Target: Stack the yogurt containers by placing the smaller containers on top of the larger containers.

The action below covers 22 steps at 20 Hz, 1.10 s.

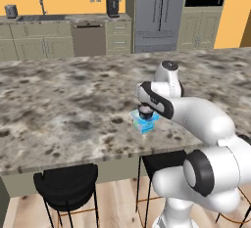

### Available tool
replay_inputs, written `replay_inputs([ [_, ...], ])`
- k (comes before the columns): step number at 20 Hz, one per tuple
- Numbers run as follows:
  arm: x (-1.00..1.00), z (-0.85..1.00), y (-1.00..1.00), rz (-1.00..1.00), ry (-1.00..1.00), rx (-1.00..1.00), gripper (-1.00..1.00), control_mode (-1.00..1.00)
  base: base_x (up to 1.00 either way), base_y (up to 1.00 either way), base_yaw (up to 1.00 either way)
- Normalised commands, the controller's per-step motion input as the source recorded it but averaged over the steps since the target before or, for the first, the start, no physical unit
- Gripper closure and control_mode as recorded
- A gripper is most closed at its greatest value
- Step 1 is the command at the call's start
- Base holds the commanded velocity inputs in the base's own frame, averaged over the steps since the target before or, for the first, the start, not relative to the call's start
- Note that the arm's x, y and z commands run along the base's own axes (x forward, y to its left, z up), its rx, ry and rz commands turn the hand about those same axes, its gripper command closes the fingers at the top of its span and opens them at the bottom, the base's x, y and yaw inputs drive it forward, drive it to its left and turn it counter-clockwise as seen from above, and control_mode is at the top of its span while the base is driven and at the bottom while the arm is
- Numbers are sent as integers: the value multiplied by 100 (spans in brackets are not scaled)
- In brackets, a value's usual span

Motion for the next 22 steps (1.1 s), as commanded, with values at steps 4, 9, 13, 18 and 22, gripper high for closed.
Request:
replay_inputs([
  [4, 12, -14, 0, 0, 0, 0, 100, -100, 0, 0, 0],
  [9, 18, -4, 0, 0, 0, 0, 100, -100, 0, 0, 0],
  [13, 16, -1, -1, 0, 0, 0, 100, -100, 0, 0, 0],
  [18, 3, -4, -1, 0, 0, 0, 100, -100, 0, 0, 0],
  [22, 0, -7, 0, 0, 0, 0, 100, -100, 0, 0, 0],
])
